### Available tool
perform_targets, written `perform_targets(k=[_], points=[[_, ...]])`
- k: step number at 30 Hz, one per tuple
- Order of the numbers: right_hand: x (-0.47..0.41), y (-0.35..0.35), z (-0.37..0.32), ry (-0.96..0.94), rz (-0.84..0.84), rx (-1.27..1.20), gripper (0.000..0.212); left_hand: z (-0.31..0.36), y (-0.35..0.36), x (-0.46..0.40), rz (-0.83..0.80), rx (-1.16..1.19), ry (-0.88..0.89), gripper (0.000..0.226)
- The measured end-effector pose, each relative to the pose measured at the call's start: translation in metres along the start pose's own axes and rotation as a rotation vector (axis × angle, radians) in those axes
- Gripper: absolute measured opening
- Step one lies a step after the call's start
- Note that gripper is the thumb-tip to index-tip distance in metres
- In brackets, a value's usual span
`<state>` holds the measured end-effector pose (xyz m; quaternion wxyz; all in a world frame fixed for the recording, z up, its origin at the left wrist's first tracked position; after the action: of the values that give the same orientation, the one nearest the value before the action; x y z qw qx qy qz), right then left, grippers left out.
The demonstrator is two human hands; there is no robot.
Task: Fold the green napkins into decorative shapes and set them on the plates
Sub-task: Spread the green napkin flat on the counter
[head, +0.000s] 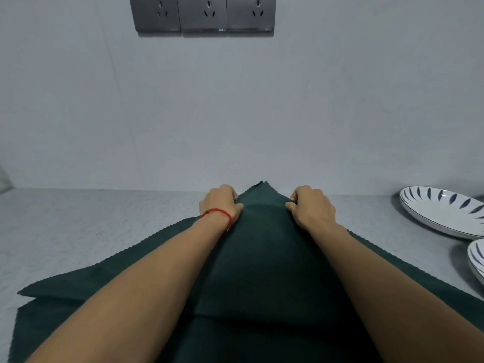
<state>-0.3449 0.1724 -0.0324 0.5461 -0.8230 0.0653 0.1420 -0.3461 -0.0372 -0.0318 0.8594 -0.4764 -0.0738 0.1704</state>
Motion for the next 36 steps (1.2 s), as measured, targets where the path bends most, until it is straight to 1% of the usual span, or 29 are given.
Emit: perform_targets(k=[3, 7, 11, 13, 15, 16, 18, 20, 21, 23, 25, 27, 29, 32, 36], points=[[0.001, 0.012, 0.006, -0.037, 0.039, 0.076, 0.015, -0.006, 0.011, -0.005, 0.049, 0.019, -0.018, 0.022], [0.001, 0.014, 0.006, -0.09, 0.073, 0.072, 0.018, -0.008, 0.013, -0.009, 0.041, 0.044, -0.034, 0.022], [0.005, 0.011, 0.001, -0.111, 0.027, 0.084, 0.026, -0.009, 0.012, -0.007, 0.046, -0.018, -0.041, 0.021], [0.008, 0.008, -0.002, -0.12, 0.034, 0.093, 0.028, -0.011, 0.012, -0.008, 0.035, -0.028, -0.047, 0.02], [0.017, 0.004, -0.011, -0.176, 0.056, 0.176, 0.032, -0.014, 0.011, -0.01, 0.016, -0.025, -0.052, 0.022], [0.025, 0.0, -0.016, -0.22, 0.073, 0.219, 0.035, -0.013, 0.009, -0.008, 0.034, -0.033, -0.045, 0.024], [0.046, -0.009, -0.026, -0.294, 0.077, 0.235, 0.038, -0.009, -0.001, 0.006, 0.135, -0.055, 0.026, 0.029], [0.071, -0.016, -0.029, -0.321, 0.011, 0.19, 0.038, -0.007, -0.015, 0.037, 0.23, -0.057, 0.147, 0.034], [0.084, -0.021, -0.03, -0.318, -0.027, 0.164, 0.038, -0.009, -0.022, 0.056, 0.233, -0.073, 0.201, 0.036], [0.112, -0.031, -0.028, -0.287, -0.094, 0.129, 0.04, -0.022, -0.027, 0.098, 0.134, -0.179, 0.236, 0.04], [0.133, -0.034, -0.029, -0.271, -0.173, 0.121, 0.047, -0.043, -0.021, 0.127, -0.01, -0.32, 0.165, 0.052], [0.15, -0.031, -0.037, -0.283, -0.316, 0.069, 0.055, -0.059, -0.013, 0.145, -0.113, -0.404, 0.084, 0.062], [0.164, -0.021, -0.045, -0.316, -0.433, 0.051, 0.062, -0.068, -0.007, 0.153, -0.132, -0.448, 0.066, 0.067], [0.174, -0.007, -0.045, -0.334, -0.428, 0.127, 0.069, -0.07, -0.006, 0.155, -0.105, -0.468, 0.074, 0.069], [0.177, -0.009, -0.036, -0.327, -0.427, 0.149, 0.072, -0.071, -0.008, 0.155, -0.115, -0.471, 0.069, 0.069]])
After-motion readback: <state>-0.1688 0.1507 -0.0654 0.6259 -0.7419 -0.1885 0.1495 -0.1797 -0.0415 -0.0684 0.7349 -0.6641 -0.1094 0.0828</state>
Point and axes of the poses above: each hand's wrist, its own x-axis away from the middle knuckle, its own y-axis out of the palm, z = x × y, the point moved 4 cm from there along -x, towards the middle knuckle, and after that the axes turned 12 degrees about -y, right-handed, at the moved point
